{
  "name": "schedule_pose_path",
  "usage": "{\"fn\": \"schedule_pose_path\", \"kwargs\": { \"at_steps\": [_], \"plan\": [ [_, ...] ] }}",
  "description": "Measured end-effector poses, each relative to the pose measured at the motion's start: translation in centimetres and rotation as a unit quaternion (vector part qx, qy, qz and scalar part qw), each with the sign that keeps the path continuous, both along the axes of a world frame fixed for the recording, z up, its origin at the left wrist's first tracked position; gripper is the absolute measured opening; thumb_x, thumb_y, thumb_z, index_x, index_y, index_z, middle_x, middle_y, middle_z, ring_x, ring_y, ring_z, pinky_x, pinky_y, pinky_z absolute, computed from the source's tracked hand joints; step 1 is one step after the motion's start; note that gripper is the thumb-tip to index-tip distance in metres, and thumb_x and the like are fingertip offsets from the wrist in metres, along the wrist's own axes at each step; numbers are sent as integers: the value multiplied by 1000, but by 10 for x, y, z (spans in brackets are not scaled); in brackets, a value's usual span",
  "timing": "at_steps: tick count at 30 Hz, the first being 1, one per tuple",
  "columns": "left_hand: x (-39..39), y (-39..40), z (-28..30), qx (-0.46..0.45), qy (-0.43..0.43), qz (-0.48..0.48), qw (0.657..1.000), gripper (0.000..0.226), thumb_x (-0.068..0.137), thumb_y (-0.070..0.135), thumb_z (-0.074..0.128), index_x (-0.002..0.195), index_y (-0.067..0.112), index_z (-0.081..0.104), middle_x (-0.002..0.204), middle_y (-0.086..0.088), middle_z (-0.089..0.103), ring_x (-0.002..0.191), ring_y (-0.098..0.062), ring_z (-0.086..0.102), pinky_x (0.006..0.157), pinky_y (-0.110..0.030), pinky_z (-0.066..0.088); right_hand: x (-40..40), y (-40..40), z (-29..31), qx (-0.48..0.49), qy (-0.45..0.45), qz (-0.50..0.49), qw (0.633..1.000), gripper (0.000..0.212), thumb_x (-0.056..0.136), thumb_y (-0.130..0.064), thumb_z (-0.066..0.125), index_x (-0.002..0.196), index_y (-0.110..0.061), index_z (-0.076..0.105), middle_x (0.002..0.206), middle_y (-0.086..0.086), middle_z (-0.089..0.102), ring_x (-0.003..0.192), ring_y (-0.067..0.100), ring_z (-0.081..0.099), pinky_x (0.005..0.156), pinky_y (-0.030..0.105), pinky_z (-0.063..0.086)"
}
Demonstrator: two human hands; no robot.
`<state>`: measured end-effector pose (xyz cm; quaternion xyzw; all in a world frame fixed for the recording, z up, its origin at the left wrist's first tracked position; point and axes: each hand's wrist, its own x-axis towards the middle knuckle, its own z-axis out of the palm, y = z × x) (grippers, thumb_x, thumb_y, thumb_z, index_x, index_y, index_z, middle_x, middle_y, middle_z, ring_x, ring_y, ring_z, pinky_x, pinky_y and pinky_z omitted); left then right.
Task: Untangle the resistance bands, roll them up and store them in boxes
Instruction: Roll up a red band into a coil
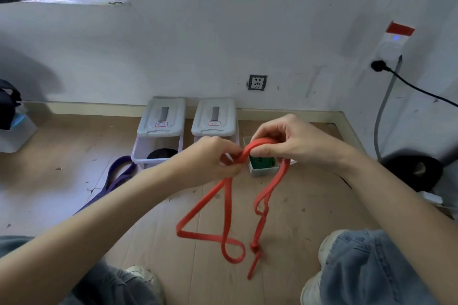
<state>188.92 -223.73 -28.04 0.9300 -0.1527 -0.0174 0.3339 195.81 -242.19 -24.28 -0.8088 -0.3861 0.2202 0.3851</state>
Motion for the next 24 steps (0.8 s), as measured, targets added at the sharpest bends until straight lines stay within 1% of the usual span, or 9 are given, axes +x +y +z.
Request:
{"fn": "schedule_pose_path", "kwargs": {
  "at_steps": [3, 6, 9, 11, 13, 15, 18, 21, 24],
  "plan": [
    [1, -1, -11, 9, 33, 39, 999, 14, 84, 15, 66, 98, 16, 70, 71, 22, 59, 64, 7, 60, 66, -1, 44, 2, 1, 0, 42, -30, -30, 998, 6, 81, -17, 70, 86, -13, 70, 65, -9, 62, 56, -2, 55, 54, 11, 43],
    [3, 4, -16, -17, 79, 63, 995, 15, 84, 11, 66, 96, 17, 70, 82, 10, 70, 74, -2, 67, 73, -7, 49, 7, 0, 1, 87, -28, -62, 994, 3, 81, -18, 69, 82, -20, 69, 59, -15, 62, 55, -3, 56, 54, 9, 44],
    [7, 12, -7, -103, 109, 71, 986, 11, 82, 6, 67, 88, 15, 70, 84, -2, 73, 81, -12, 70, 79, -24, 56, 12, -8, 8, 101, 23, -61, 993, 13, 74, -28, 69, 84, -21, 69, 63, -11, 65, 59, 3, 59, 58, 15, 48],
    [7, 19, 1, -176, 122, 65, 975, 12, 81, 7, 68, 91, 13, 72, 88, -4, 74, 85, -16, 71, 77, -24, 57, 16, -15, 13, 67, 65, -31, 995, 22, 72, -31, 68, 90, -18, 69, 70, -5, 69, 65, 10, 63, 64, 20, 52],
    [4, 21, 7, -215, 130, 42, 967, 12, 82, 10, 68, 93, 14, 72, 91, -5, 74, 86, -15, 70, 76, -23, 56, 13, -15, 13, 49, 102, -4, 994, 23, 76, -22, 71, 98, -15, 67, 79, 2, 71, 71, 16, 65, 70, 23, 54],
    [3, 16, 10, -176, 120, 25, 977, 9, 83, 16, 68, 89, 20, 72, 87, -8, 72, 80, -13, 67, 77, -30, 57, 6, -9, 9, 50, 101, 7, 994, 27, 78, -15, 72, 104, -17, 63, 83, 8, 70, 72, 17, 65, 70, 23, 54],
    [2, 7, 7, -73, 80, 11, 994, 9, 83, 15, 67, 90, 19, 70, 84, -8, 71, 74, -12, 63, 80, -40, 53, 0, 1, 4, 41, 46, -1, 998, 17, 81, -12, 71, 96, -17, 63, 77, 5, 69, 69, 14, 63, 63, 26, 52],
    [2, 6, 6, -82, 39, 50, 995, 15, 80, 11, 69, 91, 19, 62, 85, 4, 73, 78, -8, 69, 77, -31, 56, 2, 0, 4, 33, 38, -10, 999, 9, 81, -9, 70, 89, -12, 65, 73, -2, 71, 64, 6, 64, 56, 17, 50],
    [2, 6, 8, -93, 68, 38, 993, 19, 78, 8, 69, 79, 27, 64, 76, 13, 69, 74, 4, 66, 72, -14, 52, 1, 0, 4, 26, 11, 0, 1000, 9, 81, -8, 70, 87, -14, 69, 79, -2, 71, 72, 4, 66, 63, 12, 49]
  ]
}}
